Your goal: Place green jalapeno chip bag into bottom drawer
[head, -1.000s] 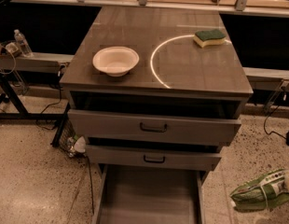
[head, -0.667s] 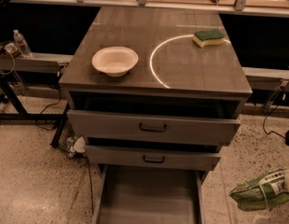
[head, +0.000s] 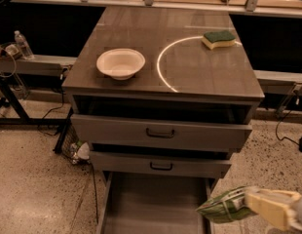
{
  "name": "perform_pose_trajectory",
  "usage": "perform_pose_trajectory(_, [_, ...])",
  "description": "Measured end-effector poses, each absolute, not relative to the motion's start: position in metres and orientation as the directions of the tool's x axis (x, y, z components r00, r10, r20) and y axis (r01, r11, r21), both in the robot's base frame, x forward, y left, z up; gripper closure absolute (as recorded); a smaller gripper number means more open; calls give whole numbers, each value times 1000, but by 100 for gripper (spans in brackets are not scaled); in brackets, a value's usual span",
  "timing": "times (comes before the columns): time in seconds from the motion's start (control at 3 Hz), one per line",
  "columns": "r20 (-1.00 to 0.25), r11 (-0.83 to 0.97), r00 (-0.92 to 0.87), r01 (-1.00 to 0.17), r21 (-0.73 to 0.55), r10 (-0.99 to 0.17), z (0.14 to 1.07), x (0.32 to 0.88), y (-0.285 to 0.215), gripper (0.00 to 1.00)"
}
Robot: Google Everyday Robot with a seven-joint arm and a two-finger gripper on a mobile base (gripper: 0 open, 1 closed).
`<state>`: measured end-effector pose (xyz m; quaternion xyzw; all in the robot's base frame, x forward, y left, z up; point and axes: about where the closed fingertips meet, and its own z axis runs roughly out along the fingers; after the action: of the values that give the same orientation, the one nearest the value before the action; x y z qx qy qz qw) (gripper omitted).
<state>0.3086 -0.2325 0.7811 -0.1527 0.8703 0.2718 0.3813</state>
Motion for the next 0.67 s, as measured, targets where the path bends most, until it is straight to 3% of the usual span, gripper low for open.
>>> perform_pose_trajectory(0.67, [-723, 741, -691, -496, 451, -22, 682, 326, -156, 100])
